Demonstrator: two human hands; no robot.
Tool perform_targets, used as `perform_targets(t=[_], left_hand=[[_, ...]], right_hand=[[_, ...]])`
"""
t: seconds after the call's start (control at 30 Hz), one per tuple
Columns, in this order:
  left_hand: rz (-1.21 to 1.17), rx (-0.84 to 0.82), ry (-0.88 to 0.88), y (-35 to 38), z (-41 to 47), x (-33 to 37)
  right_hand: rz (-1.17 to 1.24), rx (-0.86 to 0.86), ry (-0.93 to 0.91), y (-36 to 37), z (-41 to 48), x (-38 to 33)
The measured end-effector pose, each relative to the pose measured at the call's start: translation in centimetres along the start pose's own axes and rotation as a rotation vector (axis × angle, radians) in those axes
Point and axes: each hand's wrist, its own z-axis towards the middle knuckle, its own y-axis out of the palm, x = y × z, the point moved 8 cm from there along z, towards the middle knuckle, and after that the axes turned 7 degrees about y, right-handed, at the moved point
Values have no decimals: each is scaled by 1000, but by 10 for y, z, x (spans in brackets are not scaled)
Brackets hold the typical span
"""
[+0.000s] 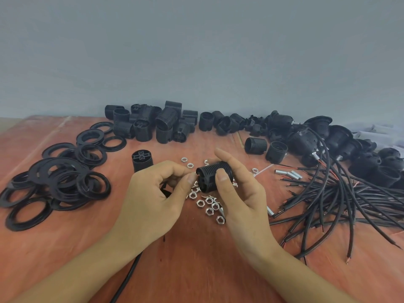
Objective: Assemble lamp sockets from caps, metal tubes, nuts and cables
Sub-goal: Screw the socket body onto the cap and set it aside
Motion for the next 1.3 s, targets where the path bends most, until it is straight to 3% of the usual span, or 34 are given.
perform_targets(t=[0.33, 0.57, 0.67, 0.83, 0.97, 1.3], left_hand=[[28, -5, 58, -2, 5, 5], [-396, -110, -225, 7, 4, -27], [-436, -222, -263, 18, 1, -31], [-318, -326, -130, 29, -5, -16], [-70, -294, 27, 27, -7, -2], [155, -279, 210, 20, -5, 17]], right_hand=[[-7, -41, -50, -1, 2, -8], [-18, 149, -83, -26, 11, -15], [-42, 212, -132, -34, 13, -21], [-106, 138, -182, -23, 11, -22], [-222, 134, -192, -21, 10, -20], [-276, 64, -206, -14, 10, -18]])
